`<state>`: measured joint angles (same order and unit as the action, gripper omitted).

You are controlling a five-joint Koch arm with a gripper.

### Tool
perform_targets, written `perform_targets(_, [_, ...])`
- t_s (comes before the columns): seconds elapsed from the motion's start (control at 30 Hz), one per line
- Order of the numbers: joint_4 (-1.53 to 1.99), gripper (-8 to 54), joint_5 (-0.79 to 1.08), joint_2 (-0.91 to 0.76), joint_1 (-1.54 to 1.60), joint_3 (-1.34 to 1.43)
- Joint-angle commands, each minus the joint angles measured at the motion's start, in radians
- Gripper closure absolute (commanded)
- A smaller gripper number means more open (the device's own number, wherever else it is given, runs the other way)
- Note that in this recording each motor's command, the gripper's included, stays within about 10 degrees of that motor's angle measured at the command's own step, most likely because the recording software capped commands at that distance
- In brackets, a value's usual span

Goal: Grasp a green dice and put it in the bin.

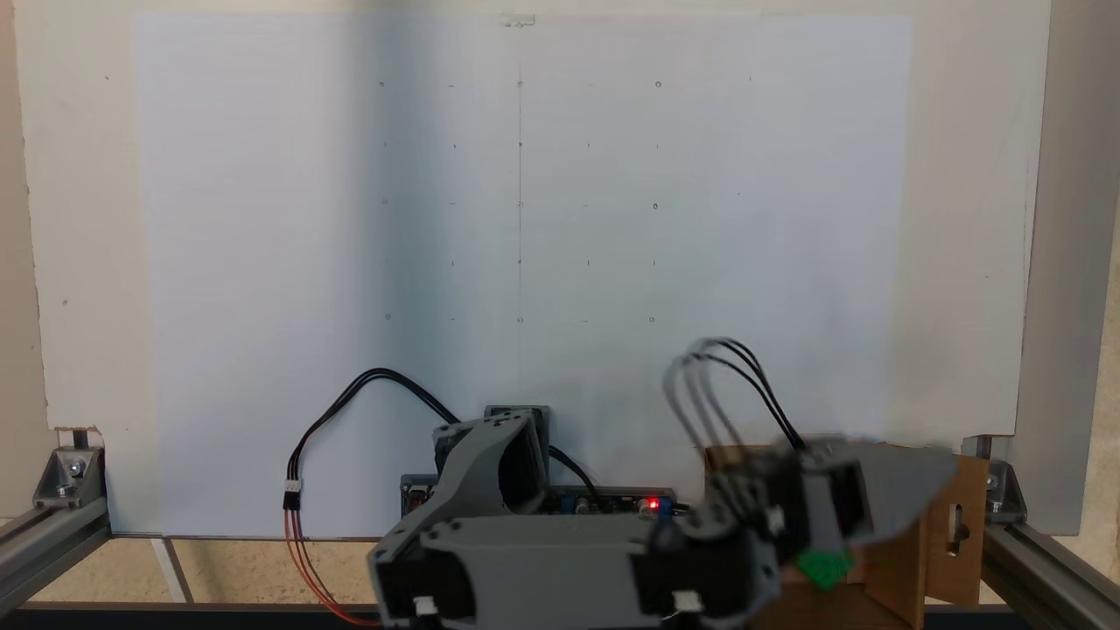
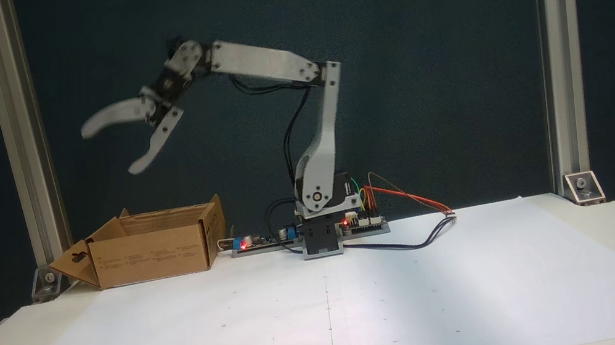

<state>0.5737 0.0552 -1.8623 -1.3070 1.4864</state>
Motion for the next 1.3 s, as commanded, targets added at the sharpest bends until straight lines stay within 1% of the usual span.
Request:
perform_targets(0.0, [-0.031,0.7,-0.161,-0.055,0.153,-0.055])
perform_targets(0.03, [-0.031,0.5,-0.183,-0.060,0.215,-0.055])
perform_targets(0.43, [-0.035,0.6,-0.190,-0.140,1.078,0.021])
perform_targets(0.5, [-0.069,0.6,-0.192,-0.170,1.150,0.072])
perform_targets(0.63, [-0.264,0.2,-0.195,-0.261,1.213,0.276])
perform_targets(0.73, [-0.405,-0.2,-0.186,-0.396,1.200,0.525])
perform_targets(0.83, [-0.527,-0.3,-0.186,-0.488,1.189,0.696])
perform_targets(1.13, [-0.931,-0.3,-0.178,-0.505,1.226,0.996])
perform_targets(1.27, [-1.103,0.7,-0.176,-0.506,1.276,1.112])
